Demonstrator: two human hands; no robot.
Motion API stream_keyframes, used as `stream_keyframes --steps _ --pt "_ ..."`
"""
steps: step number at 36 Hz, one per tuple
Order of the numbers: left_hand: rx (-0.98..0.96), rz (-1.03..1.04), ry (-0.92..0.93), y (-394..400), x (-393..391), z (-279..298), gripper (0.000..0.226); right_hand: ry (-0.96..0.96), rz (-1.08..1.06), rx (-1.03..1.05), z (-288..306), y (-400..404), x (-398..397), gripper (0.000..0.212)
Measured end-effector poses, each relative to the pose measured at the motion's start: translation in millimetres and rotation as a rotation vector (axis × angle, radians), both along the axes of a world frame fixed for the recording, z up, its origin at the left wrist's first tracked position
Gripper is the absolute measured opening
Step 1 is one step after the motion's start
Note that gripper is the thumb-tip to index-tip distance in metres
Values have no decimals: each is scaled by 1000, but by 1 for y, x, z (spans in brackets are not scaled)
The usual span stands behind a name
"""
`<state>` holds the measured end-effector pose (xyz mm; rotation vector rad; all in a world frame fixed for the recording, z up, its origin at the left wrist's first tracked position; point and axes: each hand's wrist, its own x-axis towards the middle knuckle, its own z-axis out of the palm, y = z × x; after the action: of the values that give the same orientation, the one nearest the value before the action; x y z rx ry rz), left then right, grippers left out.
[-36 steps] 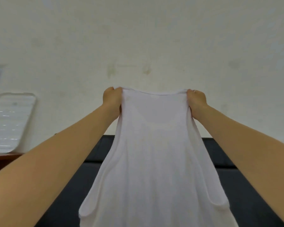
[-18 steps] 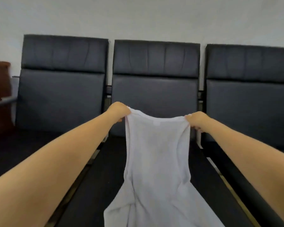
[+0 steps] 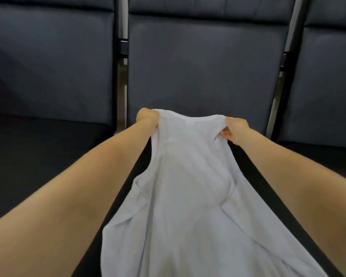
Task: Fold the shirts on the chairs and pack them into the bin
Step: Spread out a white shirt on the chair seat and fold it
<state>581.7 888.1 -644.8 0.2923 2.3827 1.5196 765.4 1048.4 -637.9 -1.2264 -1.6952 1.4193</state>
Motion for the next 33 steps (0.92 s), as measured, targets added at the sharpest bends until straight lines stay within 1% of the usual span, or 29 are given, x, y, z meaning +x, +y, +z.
stream_keyframes --steps 2,4,5,6,9,11,12,13,15,16,18,20,23,25,27,29,30,31,33 --pt "-74 -18 50 0 3 -13 39 -72 39 37 -14 0 -4 43" --pt "-173 -67 101 -8 18 -17 35 -216 58 157 -23 -4 -3 55" --pt "-183 -87 118 -11 23 -18 32 -254 66 213 -27 -5 1 58" --pt "-205 -102 149 -15 26 -19 30 -260 66 227 -28 -9 4 58" --pt "-192 -91 171 -30 33 -19 32 -221 71 304 -29 -20 25 51" --pt "-190 -119 190 -45 43 -16 31 -227 117 409 -27 -31 44 35" --pt "-201 -132 232 -56 52 -13 30 -247 143 471 -25 -41 57 26" --pt "-214 -148 276 -67 61 -13 34 -270 175 521 -24 -51 70 21" --pt "-258 -222 373 -91 81 -16 45 -329 266 575 -24 -73 96 22" --pt "-283 -257 418 -107 96 -16 43 -377 315 594 -23 -86 111 25" --pt "-337 -307 466 -132 119 -17 32 -476 406 640 -21 -109 135 31" --pt "-416 -349 482 -155 142 -17 40 -579 490 684 -19 -128 157 34" --pt "-565 -416 555 -179 164 -20 54 -703 576 711 -26 -144 179 38" --pt "-613 -426 596 -188 170 -28 50 -721 574 771 -33 -148 187 33" --pt "-594 -413 646 -196 174 -33 34 -718 560 883 -36 -149 194 23" --pt "-504 -393 675 -201 174 -34 18 -727 541 932 -36 -148 197 21" --pt "-446 -365 654 -202 172 -34 15 -704 513 898 -36 -147 197 20" --pt "-390 -333 600 -202 169 -33 16 -645 470 831 -35 -145 197 20" --pt "-268 -274 437 -204 163 -31 19 -469 348 667 -32 -140 199 20"
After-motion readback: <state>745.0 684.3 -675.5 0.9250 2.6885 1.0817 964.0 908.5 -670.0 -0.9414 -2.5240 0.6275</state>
